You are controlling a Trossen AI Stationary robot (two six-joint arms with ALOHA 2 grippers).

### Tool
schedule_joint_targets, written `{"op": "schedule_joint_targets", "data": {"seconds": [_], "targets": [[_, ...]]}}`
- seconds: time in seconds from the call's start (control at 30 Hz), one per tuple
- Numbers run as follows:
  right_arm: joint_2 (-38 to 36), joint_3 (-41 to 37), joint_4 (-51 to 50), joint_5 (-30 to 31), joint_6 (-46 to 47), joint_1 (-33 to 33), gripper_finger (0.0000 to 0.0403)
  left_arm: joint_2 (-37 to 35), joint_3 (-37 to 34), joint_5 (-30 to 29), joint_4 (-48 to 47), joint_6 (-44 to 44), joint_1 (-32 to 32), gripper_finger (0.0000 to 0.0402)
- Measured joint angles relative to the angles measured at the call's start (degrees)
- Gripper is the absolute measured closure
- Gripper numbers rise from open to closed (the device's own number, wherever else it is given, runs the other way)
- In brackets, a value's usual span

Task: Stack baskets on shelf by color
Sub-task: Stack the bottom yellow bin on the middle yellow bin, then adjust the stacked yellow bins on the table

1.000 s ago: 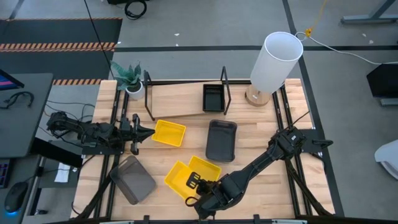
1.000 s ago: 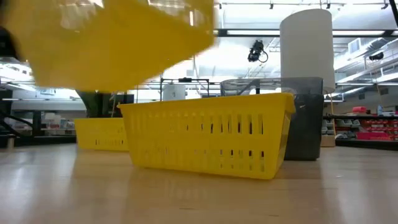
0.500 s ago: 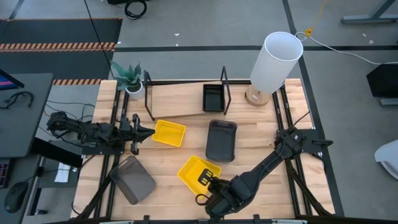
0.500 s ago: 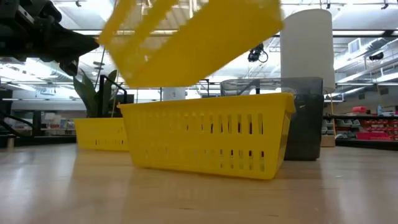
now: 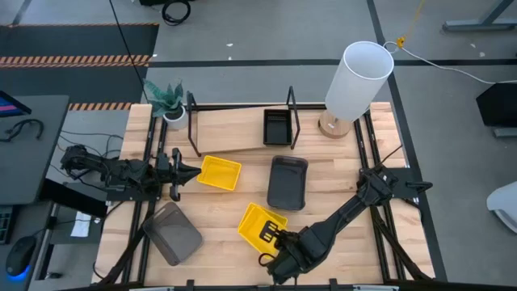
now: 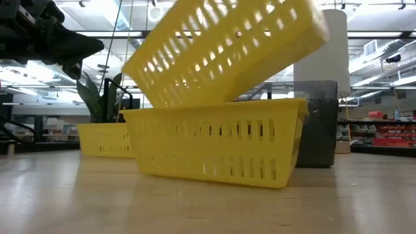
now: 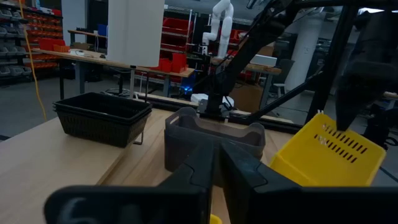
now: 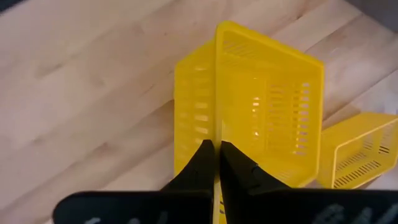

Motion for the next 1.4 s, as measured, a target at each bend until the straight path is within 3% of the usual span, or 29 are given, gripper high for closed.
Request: {"op": "schedule_joint_targets", "data": {"seconds": [0.5, 0.97, 1.4], "targets": [[0.1, -0.2, 2.7, -5.5, -5.9, -6.1, 0.0394, 0.0, 0.0, 0.0, 0.0, 0.0, 0.0, 0.0369], [0.7, -7.2, 3.6, -7.8, 4.1, -7.3, 0.0326, 0.0, 0.0, 0.0, 0.0, 0.0, 0.0, 0.0366], [0.7, -3.7, 4.8, -8.2, 8.3, -6.6, 0.0316, 0.0, 0.0, 0.0, 0.0, 0.0, 0.0, 0.0368]]}}
